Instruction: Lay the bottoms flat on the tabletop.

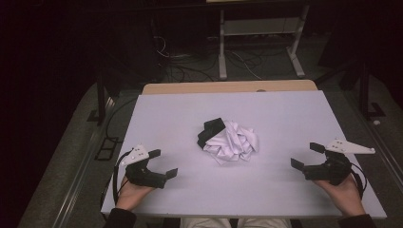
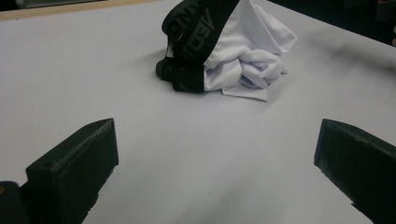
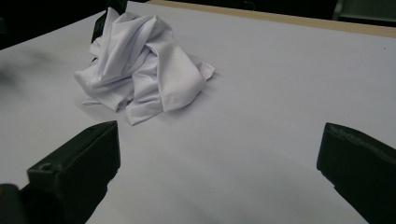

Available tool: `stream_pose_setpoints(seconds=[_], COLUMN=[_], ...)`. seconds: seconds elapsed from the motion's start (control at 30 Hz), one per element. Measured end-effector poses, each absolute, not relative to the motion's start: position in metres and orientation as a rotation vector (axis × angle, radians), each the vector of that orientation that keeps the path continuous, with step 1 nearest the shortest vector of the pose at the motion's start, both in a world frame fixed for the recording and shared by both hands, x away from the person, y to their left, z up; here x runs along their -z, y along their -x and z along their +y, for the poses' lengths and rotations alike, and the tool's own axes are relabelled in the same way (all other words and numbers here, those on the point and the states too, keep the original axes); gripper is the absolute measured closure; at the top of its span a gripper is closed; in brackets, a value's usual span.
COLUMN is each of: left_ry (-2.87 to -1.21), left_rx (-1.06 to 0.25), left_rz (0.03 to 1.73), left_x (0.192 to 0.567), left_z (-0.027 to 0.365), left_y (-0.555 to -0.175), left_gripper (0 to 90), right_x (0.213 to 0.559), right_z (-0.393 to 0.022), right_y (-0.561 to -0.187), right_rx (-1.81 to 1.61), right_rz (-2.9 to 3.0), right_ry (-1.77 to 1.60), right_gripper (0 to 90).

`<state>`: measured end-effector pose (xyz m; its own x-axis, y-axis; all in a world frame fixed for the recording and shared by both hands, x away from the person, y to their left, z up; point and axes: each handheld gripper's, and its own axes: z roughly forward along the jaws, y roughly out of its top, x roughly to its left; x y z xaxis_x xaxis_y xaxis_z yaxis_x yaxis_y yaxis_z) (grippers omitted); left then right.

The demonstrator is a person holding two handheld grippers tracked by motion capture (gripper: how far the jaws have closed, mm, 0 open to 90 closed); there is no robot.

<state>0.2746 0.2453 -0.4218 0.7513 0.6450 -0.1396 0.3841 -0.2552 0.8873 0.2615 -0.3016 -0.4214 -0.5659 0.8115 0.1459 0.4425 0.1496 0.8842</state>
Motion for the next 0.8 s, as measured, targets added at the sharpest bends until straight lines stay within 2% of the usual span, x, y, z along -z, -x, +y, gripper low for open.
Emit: stream_pose_setpoints(seconds=[0.37,0.8], left_ry=[-1.884,-1.889], left_rx=[-0.294,-0.311], left_rz=[0.781,0.768], left_x=[0.42,0.404], left_z=[0.242,0.228], left_y=[-0.278,-0.285], left_gripper=[0.0,0.0], right_x=[0.419,0.396], right_z=[-0.3,-0.296], right_y=[-0.263,-0.274], right_rx=[-1.389,-1.345], right_rz=[2.077,2.118], right_ry=[-1.222,-1.185], right_gripper=[0.0,0.0])
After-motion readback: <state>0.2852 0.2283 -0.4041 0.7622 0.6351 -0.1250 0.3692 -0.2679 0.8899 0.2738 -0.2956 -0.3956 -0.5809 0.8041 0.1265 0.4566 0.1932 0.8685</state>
